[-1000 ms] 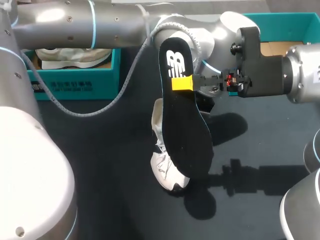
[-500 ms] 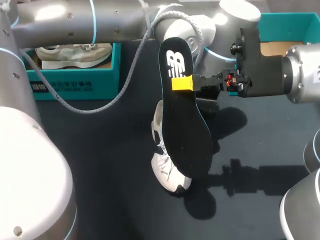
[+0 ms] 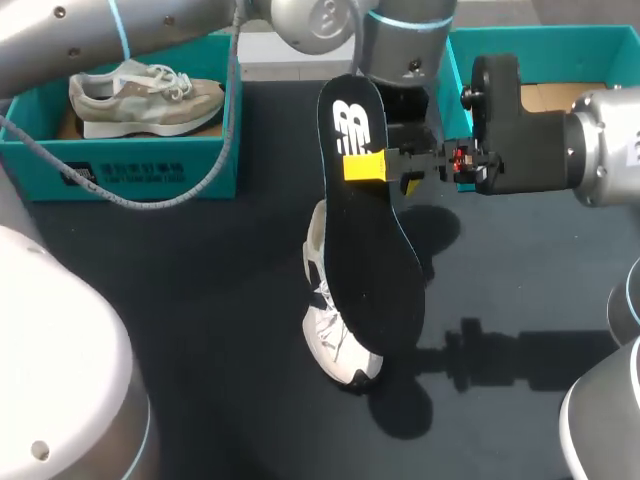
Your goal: Take the shoe out of the shoebox, open the shoe tongue, remove and reinsert the insole, then place the shoe into the shoebox
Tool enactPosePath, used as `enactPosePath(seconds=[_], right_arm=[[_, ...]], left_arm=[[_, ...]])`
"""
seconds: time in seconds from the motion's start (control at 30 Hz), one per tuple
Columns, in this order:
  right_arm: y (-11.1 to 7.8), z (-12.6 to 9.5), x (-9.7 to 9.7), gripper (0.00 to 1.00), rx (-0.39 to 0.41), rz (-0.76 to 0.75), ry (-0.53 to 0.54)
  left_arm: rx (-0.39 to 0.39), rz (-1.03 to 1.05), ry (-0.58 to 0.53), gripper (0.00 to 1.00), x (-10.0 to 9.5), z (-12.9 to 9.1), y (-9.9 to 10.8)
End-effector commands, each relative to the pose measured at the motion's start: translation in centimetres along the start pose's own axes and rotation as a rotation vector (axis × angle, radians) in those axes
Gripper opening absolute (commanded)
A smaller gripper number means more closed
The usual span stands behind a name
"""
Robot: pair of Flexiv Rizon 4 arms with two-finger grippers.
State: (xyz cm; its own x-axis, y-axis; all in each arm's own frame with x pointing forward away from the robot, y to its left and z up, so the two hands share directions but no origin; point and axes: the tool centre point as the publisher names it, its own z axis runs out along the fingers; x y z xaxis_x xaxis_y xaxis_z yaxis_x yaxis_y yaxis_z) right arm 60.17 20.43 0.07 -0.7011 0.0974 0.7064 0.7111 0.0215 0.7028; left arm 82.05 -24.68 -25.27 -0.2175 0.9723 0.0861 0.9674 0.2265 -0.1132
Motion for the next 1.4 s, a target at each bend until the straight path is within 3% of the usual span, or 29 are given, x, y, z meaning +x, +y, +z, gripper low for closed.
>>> enactPosePath(seconds=[0.03, 0.1, 0.33, 0.7, 1.03, 1.2, 1.4], right_arm=[[0.1, -1.5, 0.3, 0.00, -0.071, 0.034, -0.041], [0.8, -2.4, -0.1, 0.00, -0.110, 0.051, -0.041], [2.6, -4.3, -3.4, 0.00, -0.095, 0.187, -0.046], [5.6, -6.1, -10.2, 0.00, -0.098, 0.357, -0.077], [7.1, -7.0, -13.9, 0.00, -0.109, 0.438, -0.088], [6.9, -7.3, -16.1, 0.00, -0.162, 0.557, -0.180], [6.9, -7.3, -16.1, 0.00, -0.162, 0.557, -0.180]], left_arm=[[0.018, 0.019, -0.201, 1.00, 2.3, -2.2, 0.4], [0.024, 0.044, -0.233, 1.00, 2.9, -2.9, 0.2], [0.019, 0.094, -0.368, 1.00, 5.4, -5.1, -0.8], [-0.008, 0.092, -0.588, 1.00, 8.8, -8.4, -1.6], [-0.016, 0.200, -0.779, 1.00, 12.2, -10.8, -1.7], [-0.031, 0.247, -0.853, 1.00, 13.3, -11.7, -2.0], [-0.032, 0.271, -0.931, 1.00, 13.6, -12.6, -2.4]])
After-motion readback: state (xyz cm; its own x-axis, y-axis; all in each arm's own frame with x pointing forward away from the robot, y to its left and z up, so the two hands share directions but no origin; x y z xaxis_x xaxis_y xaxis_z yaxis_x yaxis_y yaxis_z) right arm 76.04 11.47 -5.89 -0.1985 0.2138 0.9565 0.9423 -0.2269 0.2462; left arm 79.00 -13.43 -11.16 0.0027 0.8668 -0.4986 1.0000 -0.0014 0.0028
